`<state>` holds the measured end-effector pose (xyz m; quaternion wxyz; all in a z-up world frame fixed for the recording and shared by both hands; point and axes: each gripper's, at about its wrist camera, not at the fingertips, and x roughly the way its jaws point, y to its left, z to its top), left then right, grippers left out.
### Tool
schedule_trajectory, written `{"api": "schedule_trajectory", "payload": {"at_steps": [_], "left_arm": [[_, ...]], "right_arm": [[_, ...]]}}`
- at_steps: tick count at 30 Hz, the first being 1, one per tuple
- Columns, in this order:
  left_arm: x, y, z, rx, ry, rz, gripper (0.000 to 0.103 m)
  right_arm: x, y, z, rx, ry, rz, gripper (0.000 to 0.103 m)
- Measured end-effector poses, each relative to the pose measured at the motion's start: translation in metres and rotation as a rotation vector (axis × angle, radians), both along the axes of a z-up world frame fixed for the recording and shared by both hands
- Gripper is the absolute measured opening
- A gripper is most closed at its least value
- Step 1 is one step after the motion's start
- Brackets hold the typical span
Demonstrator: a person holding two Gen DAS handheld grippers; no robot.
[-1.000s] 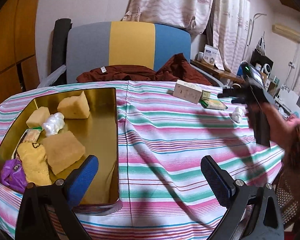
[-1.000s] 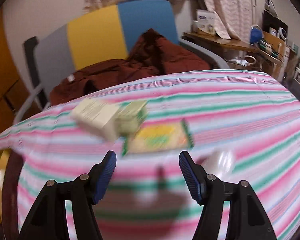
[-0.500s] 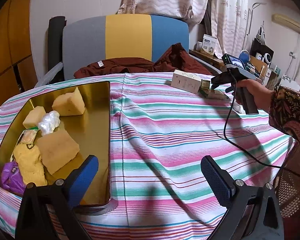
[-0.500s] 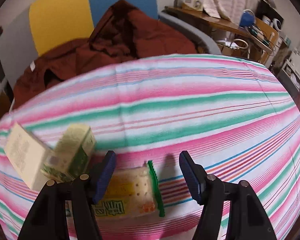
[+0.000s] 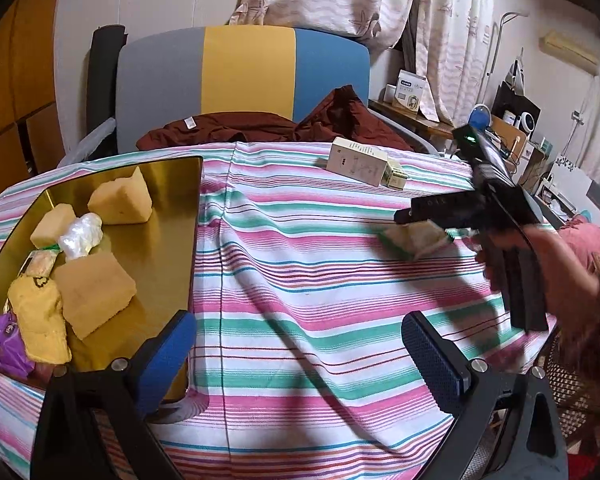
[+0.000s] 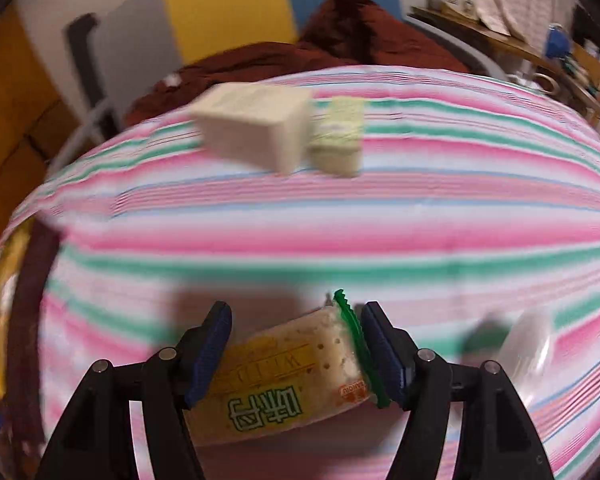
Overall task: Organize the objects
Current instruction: 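Drop the cracker pack and grasp the clear plastic bundle with the right tool, then grasp the cracker pack with the left tool while the right tool holds the plastic bundle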
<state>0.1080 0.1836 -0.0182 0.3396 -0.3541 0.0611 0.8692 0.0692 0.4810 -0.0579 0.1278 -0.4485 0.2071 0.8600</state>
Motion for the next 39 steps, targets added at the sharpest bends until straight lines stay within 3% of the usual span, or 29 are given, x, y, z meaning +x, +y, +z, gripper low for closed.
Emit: {"api": "schedule_trajectory", "payload": {"at_steps": [3,6,11,15,18,19,20,31,36,39], "left_arm": [[0.001,-0.001,0.001,0.003,0.005,0.002,0.103],[0.002,-0.002,0.002,0.009,0.009,0.001,0.103],[0.006,0.004,0.0,0.006,0.002,-0.018,0.103],[0.008,0.015,0.0,-0.015,0.017,-0.047,0.103],[0.01,0.027,0.003,-0.038,0.047,-0.073,0.103],[0.01,0.031,0.004,-0.044,0.055,-0.079,0.103],[0.009,0.035,0.005,-0.051,0.066,-0.09,0.103],[-0.033,0.126,0.006,-0.116,0.075,-0.238,0.103],[-0.06,0.176,-0.016,-0.187,0.061,-0.299,0.103],[-0.063,0.193,-0.035,-0.232,0.01,-0.376,0.103]], "right_arm": [[0.036,0.003,0.014,-0.042,0.136,-0.103,0.067],[0.071,0.02,0.028,0.036,0.22,-0.234,0.069],[0.088,0.057,0.021,0.158,0.14,-0.349,0.073],[0.08,0.074,-0.003,0.148,0.063,-0.335,0.072],[0.083,0.075,-0.007,0.15,0.101,-0.335,0.055],[0.083,0.078,-0.006,0.134,0.12,-0.328,0.041],[0.084,0.078,-0.006,0.128,0.133,-0.326,0.036],[0.087,0.065,-0.013,0.141,0.184,-0.284,0.036],[0.089,0.067,-0.015,0.126,0.204,-0.291,0.036],[0.091,0.068,-0.016,0.122,0.211,-0.3,0.036]]}}
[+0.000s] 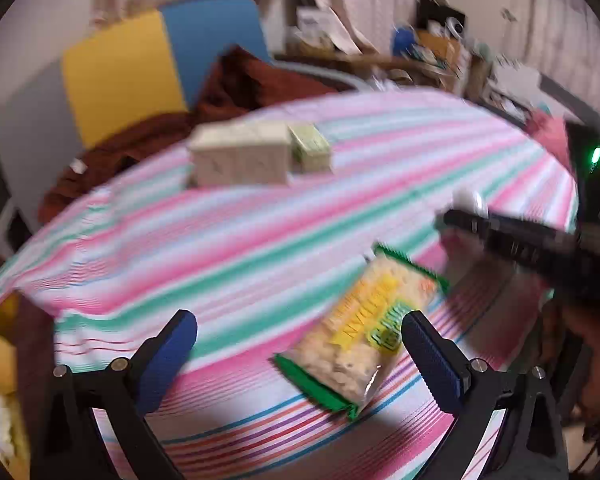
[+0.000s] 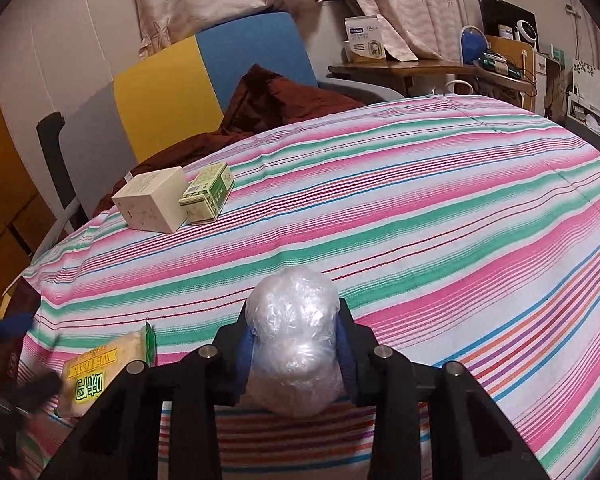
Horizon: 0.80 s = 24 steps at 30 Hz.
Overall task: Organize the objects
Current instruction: 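Grasp the cracker pack with the left tool while the right tool holds the plastic bundle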
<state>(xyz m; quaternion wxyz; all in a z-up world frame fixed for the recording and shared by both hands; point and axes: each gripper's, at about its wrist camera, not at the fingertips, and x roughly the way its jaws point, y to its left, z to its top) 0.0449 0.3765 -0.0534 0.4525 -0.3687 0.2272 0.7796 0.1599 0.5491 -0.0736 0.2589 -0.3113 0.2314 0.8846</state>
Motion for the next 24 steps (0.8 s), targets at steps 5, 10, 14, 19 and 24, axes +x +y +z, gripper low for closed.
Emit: {"api": "schedule_trajectory", "payload": {"at_steps": [5,10,14,19,24], "left_arm": [[0.023,-0.01,-0.006,0.069,-0.181,-0.094,0.103],[0.045,-0.019,0.009,0.14,-0.174,-0.146,0.103],[0.026,-0.011,0.019,0.127,-0.017,-0.035,0.103],[0.001,0.008,0.009,0.066,-0.085,-0.039,0.103],[0.029,-0.001,0.005,0.092,-0.222,-0.17,0.103]], "right_arm": [[0.004,0.002,-0.001,-0.01,0.017,-0.013,0.036],[0.004,0.002,-0.001,-0.012,0.022,-0.017,0.036],[0.005,0.003,-0.002,-0.015,0.027,-0.02,0.036],[0.005,0.004,-0.002,-0.019,0.032,-0.02,0.036],[0.007,0.005,-0.003,-0.029,0.044,-0.027,0.036]]}}
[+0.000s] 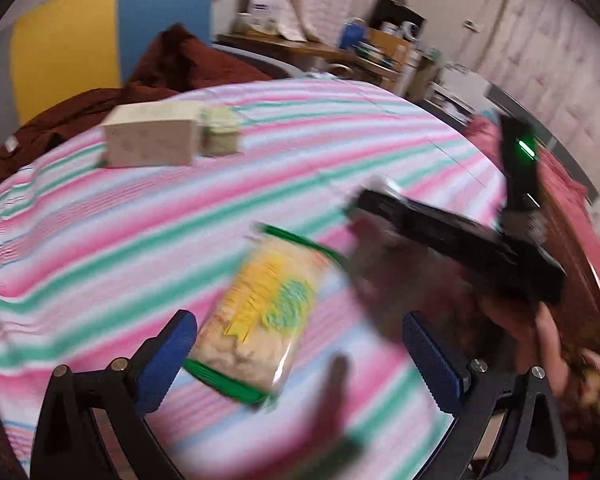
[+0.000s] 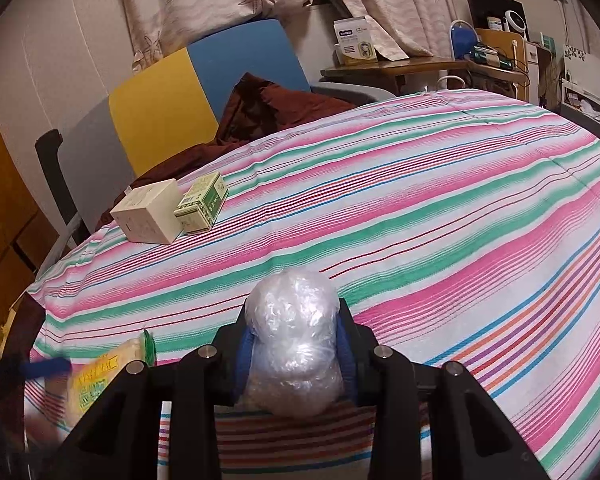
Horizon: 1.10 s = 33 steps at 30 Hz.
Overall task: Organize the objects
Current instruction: 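Grasp the cracker pack with the left tool while the right tool holds the plastic bundle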
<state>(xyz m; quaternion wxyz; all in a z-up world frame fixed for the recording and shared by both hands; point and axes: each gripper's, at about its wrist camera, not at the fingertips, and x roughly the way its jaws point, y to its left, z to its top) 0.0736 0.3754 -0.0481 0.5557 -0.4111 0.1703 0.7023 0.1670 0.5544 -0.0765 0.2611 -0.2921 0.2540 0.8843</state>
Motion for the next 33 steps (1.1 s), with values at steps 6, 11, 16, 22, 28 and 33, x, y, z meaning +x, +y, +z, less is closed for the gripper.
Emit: {"api": "schedule_trajectory", "payload": {"at_steps": [6,11,16,22,28,33], "left_arm": [[0.014,0.003,0.009,0.023,0.091,0.047,0.103],[0.01,0.026,-0.003,-0.033,0.218,0.089,0.097],[0.02,0.034,-0.022,-0.055,0.254,0.027,0.055],[0.016,0.017,-0.025,-0.043,0.205,0.094,0.065],[0.012,0.001,-0.02,-0.018,0.183,0.145,0.048],[0.011,-0.023,-0.012,0.018,0.162,0.222,0.048]], "right_arm": [[0.0,0.0,0.0,0.001,0.001,-0.002,0.036],[0.0,-0.001,0.0,0.004,0.0,-0.003,0.036],[0.0,-0.001,0.0,0.006,-0.002,-0.003,0.036],[-0.001,-0.001,0.001,0.015,-0.013,-0.006,0.036],[-0.002,-0.003,0.002,0.032,-0.025,-0.007,0.036],[-0.004,-0.005,0.002,0.049,-0.038,-0.012,0.036]]}}
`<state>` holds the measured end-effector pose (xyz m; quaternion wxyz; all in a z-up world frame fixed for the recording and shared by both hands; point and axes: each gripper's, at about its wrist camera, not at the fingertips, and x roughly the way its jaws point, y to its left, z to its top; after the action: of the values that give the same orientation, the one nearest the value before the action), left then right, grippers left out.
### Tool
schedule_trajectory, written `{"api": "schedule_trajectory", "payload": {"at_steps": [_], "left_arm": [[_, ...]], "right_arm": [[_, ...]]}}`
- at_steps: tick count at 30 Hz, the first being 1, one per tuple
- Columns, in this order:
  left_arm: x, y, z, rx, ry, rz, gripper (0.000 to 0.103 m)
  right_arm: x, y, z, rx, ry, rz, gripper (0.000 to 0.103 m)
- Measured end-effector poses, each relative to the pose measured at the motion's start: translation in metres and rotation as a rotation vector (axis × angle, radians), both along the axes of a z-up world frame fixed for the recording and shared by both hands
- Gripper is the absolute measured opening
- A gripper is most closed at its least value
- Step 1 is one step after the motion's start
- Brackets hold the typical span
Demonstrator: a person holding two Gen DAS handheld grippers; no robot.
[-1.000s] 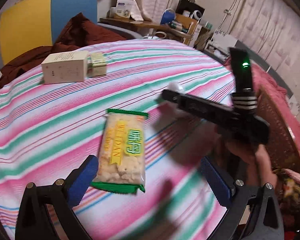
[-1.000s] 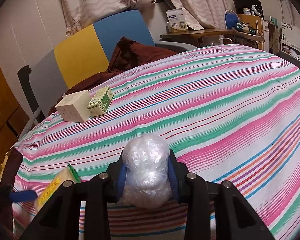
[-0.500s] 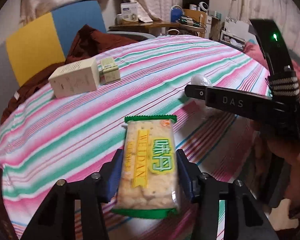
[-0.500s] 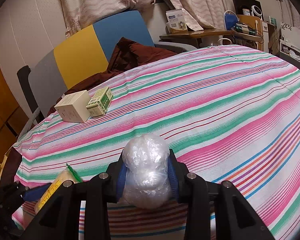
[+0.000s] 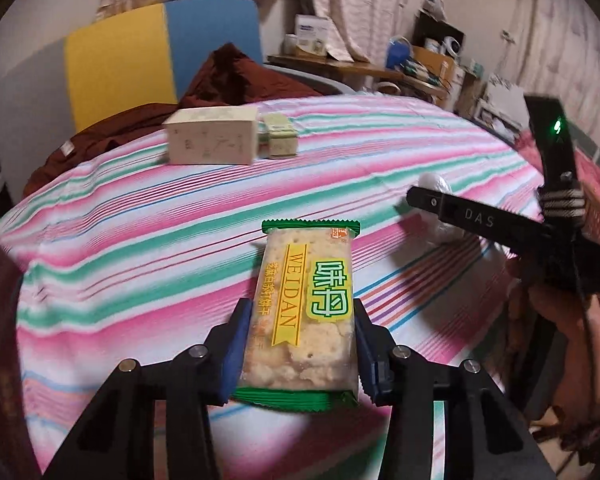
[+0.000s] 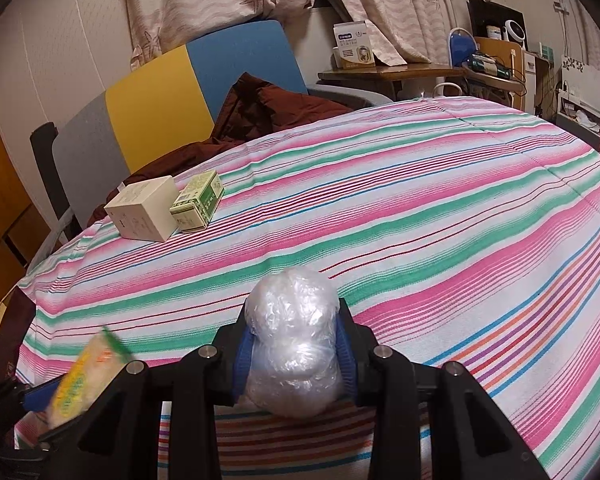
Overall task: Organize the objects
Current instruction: 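Grasp the cracker pack with the left tool while the right tool holds the plastic bundle, then carry the cracker pack over the gold tray and release it with the left tool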
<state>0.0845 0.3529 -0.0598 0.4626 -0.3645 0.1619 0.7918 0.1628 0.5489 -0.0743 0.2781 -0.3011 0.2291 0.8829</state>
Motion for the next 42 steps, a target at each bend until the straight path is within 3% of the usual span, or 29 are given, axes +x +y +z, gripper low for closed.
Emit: {"api": "schedule_trajectory", "payload": {"at_steps": [7,14,25,34,42], "left_arm": [[0.005,-0.052,0.019,0.08,-0.04,0.089,0.048],[-0.009,-0.101,0.038,0.13,-0.02,0.211,0.048],[-0.061,-0.181,0.05,0.17,-0.043,0.463,0.048],[-0.127,-0.229,0.033,0.138,-0.191,0.671,0.048],[-0.159,-0.233,0.025,0.094,-0.259,0.733,0.048]], "right_arm": [[-0.003,-0.005,0.002,0.038,-0.028,-0.012,0.036],[-0.003,-0.014,0.007,0.1,-0.029,-0.008,0.036],[-0.009,-0.028,0.012,0.176,-0.057,0.028,0.036],[-0.011,-0.05,0.021,0.267,-0.043,0.081,0.036],[-0.023,-0.085,0.025,0.369,-0.077,0.172,0.036]]}}
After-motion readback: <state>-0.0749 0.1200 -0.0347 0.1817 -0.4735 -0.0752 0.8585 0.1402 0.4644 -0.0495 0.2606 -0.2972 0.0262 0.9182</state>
